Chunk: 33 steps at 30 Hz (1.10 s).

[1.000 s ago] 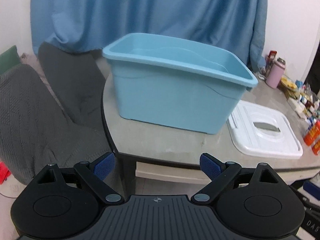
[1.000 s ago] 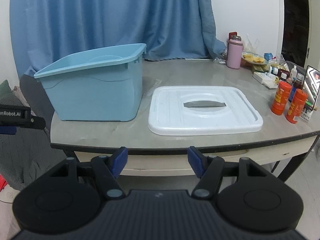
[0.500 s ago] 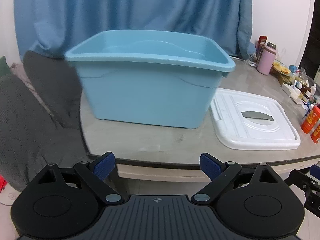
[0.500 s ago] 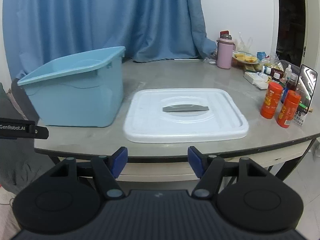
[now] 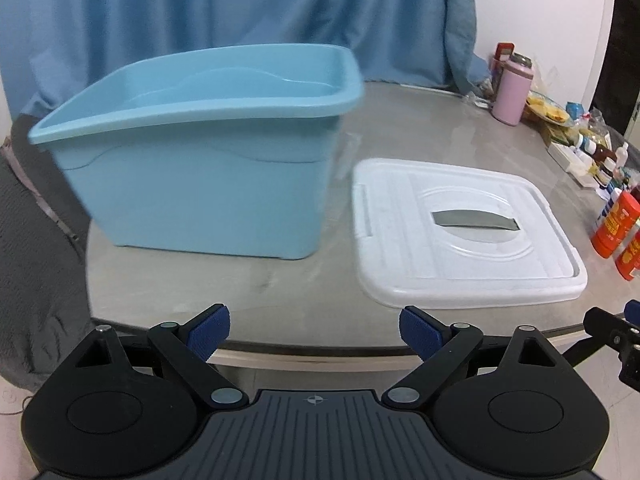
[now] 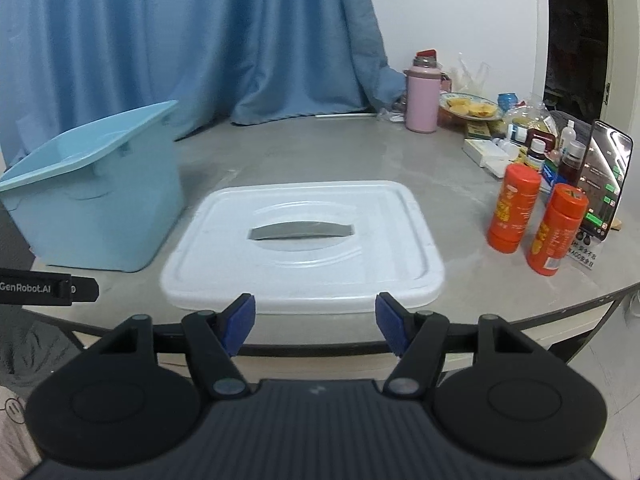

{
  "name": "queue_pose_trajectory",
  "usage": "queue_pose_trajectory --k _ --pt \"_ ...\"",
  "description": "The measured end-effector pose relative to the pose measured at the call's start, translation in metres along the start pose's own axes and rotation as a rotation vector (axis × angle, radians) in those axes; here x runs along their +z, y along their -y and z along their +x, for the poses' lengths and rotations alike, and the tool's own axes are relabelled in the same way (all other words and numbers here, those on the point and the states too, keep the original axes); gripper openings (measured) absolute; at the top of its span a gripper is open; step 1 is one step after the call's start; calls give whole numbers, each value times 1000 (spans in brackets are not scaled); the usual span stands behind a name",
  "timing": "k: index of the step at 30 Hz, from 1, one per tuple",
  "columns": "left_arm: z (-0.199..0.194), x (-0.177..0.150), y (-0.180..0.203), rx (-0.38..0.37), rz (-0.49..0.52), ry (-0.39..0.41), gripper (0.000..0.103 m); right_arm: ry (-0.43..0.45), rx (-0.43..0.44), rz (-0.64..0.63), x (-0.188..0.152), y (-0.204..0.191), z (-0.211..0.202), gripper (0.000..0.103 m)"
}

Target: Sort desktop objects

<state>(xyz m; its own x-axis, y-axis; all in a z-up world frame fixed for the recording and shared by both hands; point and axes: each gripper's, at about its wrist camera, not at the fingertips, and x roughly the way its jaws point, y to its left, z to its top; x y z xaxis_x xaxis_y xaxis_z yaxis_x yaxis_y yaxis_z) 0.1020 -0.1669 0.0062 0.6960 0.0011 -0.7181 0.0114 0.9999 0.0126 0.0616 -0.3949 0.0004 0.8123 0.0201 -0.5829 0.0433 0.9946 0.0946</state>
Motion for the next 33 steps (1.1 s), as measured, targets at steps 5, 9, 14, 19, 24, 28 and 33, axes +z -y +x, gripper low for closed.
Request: queue_pose_trajectory --k 5,9,14,19,24,28,33 --pt "9 3 33 0 -7 -1 93 -6 -4 -4 6 32 8 66" --pt "12 3 55 5 -16 -3 93 -12 -1 -16 9 56 12 66" --pt "13 1 73 21 -13 -14 93 -25 5 2 12 77 19 66" --pt "18 5 79 33 3 -26 93 -25 6 11 16 87 25 66" --pt "31 16 85 30 8 -35 93 -46 -1 6 20 94 39 71" --pt "50 27 90 23 12 -68 93 -71 1 18 27 101 53 80" --pt "71 42 91 26 -8 -97 93 -97 2 13 39 106 73 88"
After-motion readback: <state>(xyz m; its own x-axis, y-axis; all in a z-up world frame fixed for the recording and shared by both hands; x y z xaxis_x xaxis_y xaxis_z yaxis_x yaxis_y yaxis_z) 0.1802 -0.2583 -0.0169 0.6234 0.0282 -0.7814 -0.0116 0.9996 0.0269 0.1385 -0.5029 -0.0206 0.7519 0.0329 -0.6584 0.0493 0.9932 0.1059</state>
